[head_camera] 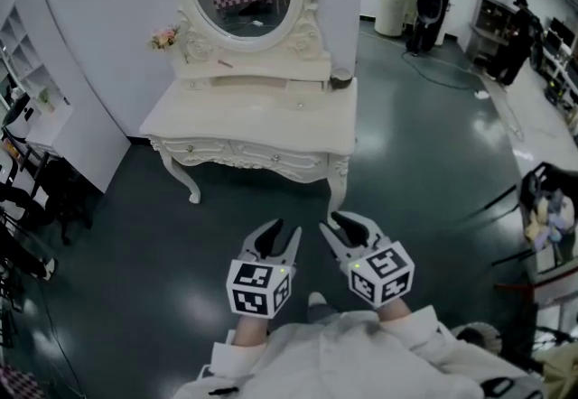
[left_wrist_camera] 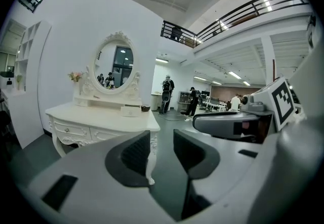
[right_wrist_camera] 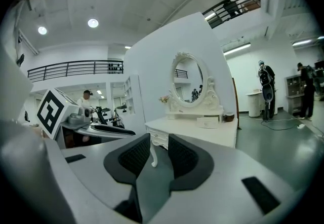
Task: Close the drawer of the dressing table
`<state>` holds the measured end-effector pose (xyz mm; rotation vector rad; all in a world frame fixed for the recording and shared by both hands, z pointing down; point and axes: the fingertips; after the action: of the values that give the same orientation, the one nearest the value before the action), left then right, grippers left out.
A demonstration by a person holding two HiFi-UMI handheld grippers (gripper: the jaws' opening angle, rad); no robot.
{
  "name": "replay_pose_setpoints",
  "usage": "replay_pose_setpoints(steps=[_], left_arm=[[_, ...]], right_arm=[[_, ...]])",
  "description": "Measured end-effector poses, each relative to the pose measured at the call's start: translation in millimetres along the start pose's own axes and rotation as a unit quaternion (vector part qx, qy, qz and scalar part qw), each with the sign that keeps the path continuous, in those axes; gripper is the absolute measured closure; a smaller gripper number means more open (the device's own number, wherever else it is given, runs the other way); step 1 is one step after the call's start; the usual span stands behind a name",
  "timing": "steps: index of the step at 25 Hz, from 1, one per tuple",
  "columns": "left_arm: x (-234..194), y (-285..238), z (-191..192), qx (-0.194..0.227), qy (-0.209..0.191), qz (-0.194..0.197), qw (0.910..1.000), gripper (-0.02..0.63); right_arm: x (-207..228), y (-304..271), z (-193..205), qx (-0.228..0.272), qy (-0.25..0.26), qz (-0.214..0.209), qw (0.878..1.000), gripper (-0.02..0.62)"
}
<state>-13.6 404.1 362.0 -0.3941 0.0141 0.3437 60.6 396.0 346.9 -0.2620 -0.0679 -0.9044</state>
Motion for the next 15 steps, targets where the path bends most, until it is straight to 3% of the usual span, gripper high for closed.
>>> replay_pose_setpoints(steps=[10,15], left_arm=[[-30.4,-83.5,-46.3,0.009,-0.005,-0.006,0.9999,0.48],[-37.0,-110.0,-47.7,0.001,-0.001,-0.009,1.0,0.48]], right_arm=[[67.2,-63.3,-35.9,0.008,0.014,-0.021,1.0,0.489],[93.7,-80.4,-33.6,-0.001,0.006,-0.019,1.0,0.489]])
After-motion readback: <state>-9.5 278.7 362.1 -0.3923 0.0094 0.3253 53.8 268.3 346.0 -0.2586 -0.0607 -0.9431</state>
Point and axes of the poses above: the fingertips, and each gripper's own axes: y backward along the fingers, x to its right, z out of its underside, and after that the axes turned 8 degrees about -z, right-handed
